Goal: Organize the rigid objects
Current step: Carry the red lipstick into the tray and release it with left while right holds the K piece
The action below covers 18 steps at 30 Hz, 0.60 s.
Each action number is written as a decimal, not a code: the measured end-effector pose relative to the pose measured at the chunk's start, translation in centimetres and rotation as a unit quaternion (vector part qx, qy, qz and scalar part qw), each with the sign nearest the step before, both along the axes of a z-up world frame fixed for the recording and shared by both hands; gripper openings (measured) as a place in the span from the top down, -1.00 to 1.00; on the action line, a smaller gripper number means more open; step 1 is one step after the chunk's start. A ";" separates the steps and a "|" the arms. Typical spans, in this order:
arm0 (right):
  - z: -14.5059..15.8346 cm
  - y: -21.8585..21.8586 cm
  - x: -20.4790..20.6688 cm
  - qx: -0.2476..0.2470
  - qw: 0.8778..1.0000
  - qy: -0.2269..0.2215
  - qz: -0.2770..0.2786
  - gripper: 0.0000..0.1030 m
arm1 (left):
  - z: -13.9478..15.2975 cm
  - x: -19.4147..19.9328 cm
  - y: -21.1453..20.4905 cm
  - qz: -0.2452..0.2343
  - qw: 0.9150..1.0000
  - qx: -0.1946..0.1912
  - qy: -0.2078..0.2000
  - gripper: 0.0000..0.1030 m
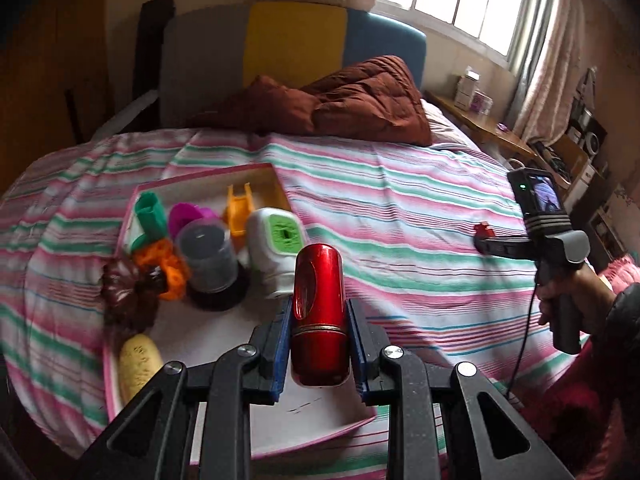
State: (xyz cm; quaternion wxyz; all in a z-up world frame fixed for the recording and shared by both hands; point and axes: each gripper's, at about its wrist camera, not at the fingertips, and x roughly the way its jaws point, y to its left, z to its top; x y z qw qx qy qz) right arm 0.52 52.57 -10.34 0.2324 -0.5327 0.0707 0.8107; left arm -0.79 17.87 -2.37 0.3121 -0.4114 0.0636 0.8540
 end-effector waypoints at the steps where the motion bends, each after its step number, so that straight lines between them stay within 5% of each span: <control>1: 0.0 -0.1 0.0 0.002 1.000 0.000 0.001 0.72 | -0.2 -0.2 -0.5 0.007 1.000 0.000 -0.004 0.49; 18: -0.1 -0.8 0.0 0.025 1.000 -0.009 0.010 0.73 | -3.6 -2.8 -4.6 0.066 0.997 -0.019 -0.046 0.49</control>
